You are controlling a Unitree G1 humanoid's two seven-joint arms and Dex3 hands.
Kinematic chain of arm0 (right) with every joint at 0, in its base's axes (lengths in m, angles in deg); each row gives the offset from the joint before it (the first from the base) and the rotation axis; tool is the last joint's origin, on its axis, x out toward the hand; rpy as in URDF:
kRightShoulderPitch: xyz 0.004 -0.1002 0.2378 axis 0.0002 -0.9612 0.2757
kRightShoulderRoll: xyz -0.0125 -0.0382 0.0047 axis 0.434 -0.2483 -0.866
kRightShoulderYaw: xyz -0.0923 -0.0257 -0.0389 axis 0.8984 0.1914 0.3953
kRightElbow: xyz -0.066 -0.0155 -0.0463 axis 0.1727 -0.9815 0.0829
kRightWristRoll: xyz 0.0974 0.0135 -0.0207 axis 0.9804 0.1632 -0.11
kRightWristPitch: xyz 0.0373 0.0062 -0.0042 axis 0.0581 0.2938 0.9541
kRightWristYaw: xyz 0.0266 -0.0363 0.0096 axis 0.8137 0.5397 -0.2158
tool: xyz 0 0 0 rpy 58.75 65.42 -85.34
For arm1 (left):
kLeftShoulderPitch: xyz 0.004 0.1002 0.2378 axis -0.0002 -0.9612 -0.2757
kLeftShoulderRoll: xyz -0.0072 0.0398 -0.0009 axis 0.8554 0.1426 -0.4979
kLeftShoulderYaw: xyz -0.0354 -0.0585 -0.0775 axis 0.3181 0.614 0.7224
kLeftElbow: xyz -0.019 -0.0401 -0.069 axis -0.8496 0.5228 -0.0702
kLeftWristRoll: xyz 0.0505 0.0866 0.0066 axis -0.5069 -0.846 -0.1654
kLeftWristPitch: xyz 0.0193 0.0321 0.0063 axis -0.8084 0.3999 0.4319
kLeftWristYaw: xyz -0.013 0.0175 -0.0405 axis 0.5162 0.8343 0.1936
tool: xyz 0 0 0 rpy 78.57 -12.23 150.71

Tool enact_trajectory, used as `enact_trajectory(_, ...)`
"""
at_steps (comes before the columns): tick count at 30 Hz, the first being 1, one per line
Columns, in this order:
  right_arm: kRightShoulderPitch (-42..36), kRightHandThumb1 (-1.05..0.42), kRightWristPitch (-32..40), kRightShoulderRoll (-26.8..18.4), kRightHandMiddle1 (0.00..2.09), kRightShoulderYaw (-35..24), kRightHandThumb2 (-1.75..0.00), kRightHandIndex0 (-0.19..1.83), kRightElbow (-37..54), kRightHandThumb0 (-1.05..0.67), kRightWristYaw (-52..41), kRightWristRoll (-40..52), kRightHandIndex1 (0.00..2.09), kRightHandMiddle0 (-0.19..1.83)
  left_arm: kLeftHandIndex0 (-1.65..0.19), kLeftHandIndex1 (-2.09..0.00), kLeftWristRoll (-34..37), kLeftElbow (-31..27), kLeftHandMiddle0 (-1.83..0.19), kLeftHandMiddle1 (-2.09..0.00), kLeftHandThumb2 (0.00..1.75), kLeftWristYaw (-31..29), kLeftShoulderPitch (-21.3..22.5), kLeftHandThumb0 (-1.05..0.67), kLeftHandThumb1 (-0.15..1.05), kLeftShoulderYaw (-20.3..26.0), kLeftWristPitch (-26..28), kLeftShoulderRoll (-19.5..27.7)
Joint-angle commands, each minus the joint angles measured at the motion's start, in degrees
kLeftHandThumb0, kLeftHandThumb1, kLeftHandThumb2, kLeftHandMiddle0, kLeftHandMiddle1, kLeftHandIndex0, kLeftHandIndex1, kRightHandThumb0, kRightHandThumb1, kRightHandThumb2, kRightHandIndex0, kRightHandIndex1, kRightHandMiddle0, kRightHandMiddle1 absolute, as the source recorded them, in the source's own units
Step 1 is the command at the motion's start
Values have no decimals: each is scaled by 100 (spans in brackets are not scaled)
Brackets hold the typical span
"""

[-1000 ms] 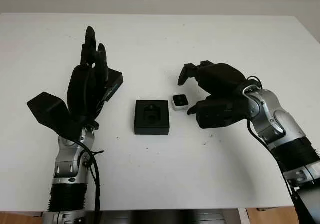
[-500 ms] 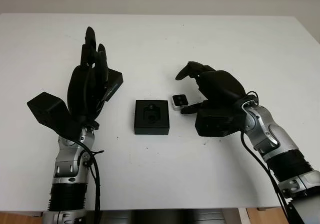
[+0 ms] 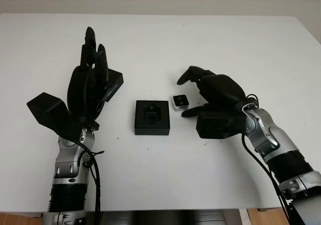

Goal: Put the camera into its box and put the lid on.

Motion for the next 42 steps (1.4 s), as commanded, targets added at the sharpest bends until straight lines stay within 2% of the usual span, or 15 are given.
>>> enact_trajectory(1,103,-92,-110,33,135,34,-5,15,-92,-66,38,44,8,-4,19,0,8,-2,19,0,56,16,9,-79,105,16,-63,-30)
enact_trajectory(17,124,-93,-423,110,146,-18,-6,26,-374,-52,164,189,11,20,19,0,-4,7,19,0,55,60,19,-79,105,9,-67,-33)
enact_trajectory(22,134,-97,-590,131,162,-36,-6,33,-524,-44,268,304,13,29,19,0,-7,-10,19,0,55,69,5,-79,105,5,-48,-33)
enact_trajectory(34,160,-100,-612,295,177,-254,-5,37,-743,-40,246,855,13,26,19,0,-21,1,19,0,53,59,-11,-78,105,-4,-70,-21)
enact_trajectory(42,220,-98,-72,608,183,-696,-5,36,-777,-41,148,1523,15,26,19,0,-25,-19,19,0,54,80,-12,-78,105,-7,-71,-38)
